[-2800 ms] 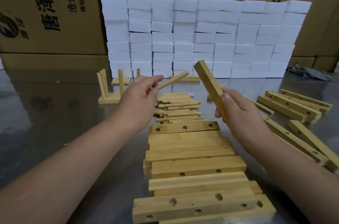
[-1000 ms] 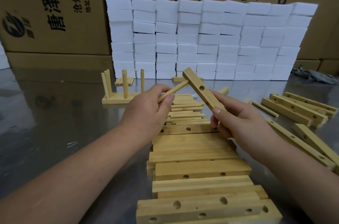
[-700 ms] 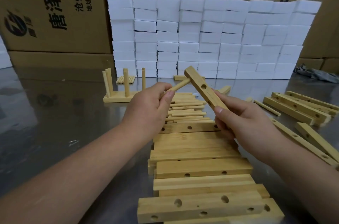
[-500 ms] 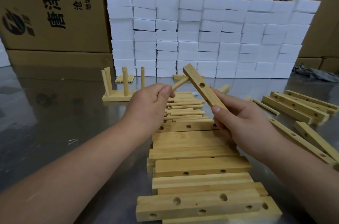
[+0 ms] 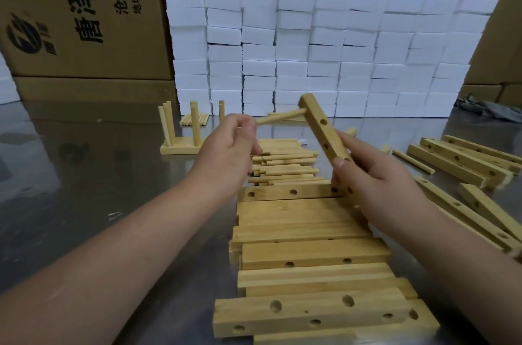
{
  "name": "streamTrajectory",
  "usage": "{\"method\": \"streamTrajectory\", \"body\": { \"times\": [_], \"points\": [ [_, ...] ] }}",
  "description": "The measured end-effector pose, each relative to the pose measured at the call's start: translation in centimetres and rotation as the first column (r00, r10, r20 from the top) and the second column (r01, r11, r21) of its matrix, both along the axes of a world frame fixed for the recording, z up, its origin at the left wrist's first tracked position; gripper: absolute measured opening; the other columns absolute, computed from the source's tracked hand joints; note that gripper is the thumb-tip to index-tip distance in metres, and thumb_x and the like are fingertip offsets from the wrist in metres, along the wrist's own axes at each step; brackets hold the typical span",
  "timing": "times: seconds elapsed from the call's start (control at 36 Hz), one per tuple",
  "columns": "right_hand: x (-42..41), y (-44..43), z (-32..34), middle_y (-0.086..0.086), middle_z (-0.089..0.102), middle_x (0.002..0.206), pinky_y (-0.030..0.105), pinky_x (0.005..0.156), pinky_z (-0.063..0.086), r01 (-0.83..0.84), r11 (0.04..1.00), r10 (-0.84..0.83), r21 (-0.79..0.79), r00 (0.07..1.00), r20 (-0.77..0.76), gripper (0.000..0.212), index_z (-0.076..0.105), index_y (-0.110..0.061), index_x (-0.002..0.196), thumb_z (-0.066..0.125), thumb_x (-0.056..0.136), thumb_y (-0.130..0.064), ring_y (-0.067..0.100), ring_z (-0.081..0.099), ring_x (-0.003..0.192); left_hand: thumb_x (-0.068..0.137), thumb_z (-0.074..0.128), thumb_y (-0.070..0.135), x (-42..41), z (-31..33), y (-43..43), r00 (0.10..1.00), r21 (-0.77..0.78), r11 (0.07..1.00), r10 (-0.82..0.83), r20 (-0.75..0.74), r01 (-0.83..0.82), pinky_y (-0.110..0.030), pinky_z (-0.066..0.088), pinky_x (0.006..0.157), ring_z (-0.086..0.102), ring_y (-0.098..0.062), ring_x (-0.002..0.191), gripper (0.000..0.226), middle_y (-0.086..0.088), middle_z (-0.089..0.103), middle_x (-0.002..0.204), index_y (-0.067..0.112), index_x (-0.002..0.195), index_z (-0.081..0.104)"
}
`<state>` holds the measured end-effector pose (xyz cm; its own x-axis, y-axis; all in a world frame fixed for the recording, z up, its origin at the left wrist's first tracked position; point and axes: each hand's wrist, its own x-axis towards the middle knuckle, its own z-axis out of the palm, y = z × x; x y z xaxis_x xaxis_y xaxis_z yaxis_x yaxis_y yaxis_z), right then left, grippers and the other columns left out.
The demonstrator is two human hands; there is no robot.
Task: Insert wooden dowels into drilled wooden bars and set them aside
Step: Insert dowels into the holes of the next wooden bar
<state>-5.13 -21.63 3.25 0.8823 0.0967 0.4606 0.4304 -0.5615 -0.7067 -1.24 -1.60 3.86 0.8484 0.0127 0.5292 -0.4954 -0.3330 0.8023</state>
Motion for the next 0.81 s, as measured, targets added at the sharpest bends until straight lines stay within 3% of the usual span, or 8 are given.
{"method": "streamTrajectory", "body": {
  "times": [0.11,0.19,0.28,0.36,0.56,0.72,0.81],
  "points": [
    [0.3,0.0,0.0,-0.033,0.059,0.074,0.021,0.06,0.036,0.048,0.997,-0.048,0.065,0.999,0.008,0.035,0.05,-0.041,0.125,0.042,0.093,-0.032,-0.016,0.053,0.073,0.1,0.029,0.032,0.7,-0.4,0.6,0.995,-0.073,0.997,0.018,-0.094,-0.025,-0.025,0.041,0.063,0.055,-0.008,0.065,0.026,0.01,0.06,0.081,0.036,0.09,0.052],
    [0.4,0.1,0.0,-0.033,0.059,0.072,0.02,0.059,0.034,0.075,0.992,-0.074,0.101,0.997,-0.016,0.035,0.05,-0.041,0.126,0.043,0.094,-0.03,-0.018,0.052,0.067,0.098,0.036,0.019,1.6,-1.2,1.2,0.968,0.174,0.983,0.1,-0.231,-0.06,-0.02,0.039,0.061,0.053,-0.005,0.073,0.032,0.017,0.06,0.1,0.034,0.089,0.063],
    [0.3,0.1,-0.1,-0.025,0.06,0.068,0.02,0.059,0.035,0.086,0.983,-0.08,0.164,0.996,-0.045,0.032,0.052,-0.037,0.124,0.043,0.095,-0.027,-0.017,0.052,0.065,0.094,0.039,0.009,2.0,-1.9,1.6,0.918,0.29,0.957,0.134,-0.373,-0.022,-0.026,0.035,0.086,0.052,-0.012,0.11,0.039,0.006,0.058,0.118,0.034,0.083,0.067],
    [0.3,0.1,0.0,-0.014,0.059,0.072,0.022,0.06,0.035,0.111,0.973,-0.1,0.203,0.993,-0.064,0.027,0.053,-0.039,0.117,0.042,0.095,-0.028,-0.014,0.051,0.064,0.092,0.046,0.011,2.0,-2.1,2.0,0.901,0.325,0.945,0.124,-0.416,0.019,-0.028,0.038,0.082,0.055,-0.009,0.096,0.036,0.009,0.06,0.098,0.036,0.074,0.064],
    [0.3,0.2,0.3,0.003,0.056,0.081,0.027,0.059,0.035,0.118,0.967,-0.099,0.227,0.991,-0.093,0.028,0.052,-0.045,0.086,0.038,0.092,-0.021,-0.002,0.049,0.065,0.087,0.062,0.023,2.6,-2.8,2.3,0.926,0.366,0.93,0.102,-0.364,0.042,-0.022,0.036,0.073,0.052,-0.002,0.089,0.013,0.018,0.057,0.089,0.036,0.084,0.061],
    [0.5,0.0,0.2,-0.003,0.059,0.089,0.028,0.062,0.036,0.109,0.96,-0.079,0.257,0.989,-0.125,0.036,0.05,-0.043,0.11,0.039,0.089,-0.017,0.01,0.05,0.08,0.088,0.061,0.028,3.0,-2.9,2.1,0.918,0.37,0.929,0.134,-0.374,0.016,-0.024,0.035,0.08,0.052,-0.006,0.092,0.011,0.014,0.059,0.095,0.033,0.096,0.067],
    [0.7,0.0,0.2,-0.007,0.057,0.102,0.028,0.067,0.038,0.094,0.955,-0.054,0.281,0.988,-0.144,0.04,0.049,-0.046,0.116,0.043,0.088,-0.018,0.01,0.048,0.086,0.093,0.052,0.028,2.8,-2.5,2.0,0.932,0.371,0.928,0.173,-0.318,-0.045,-0.02,0.038,0.06,0.05,-0.003,0.07,0.019,0.017,0.056,0.085,0.033,0.104,0.066]
  ]
}}
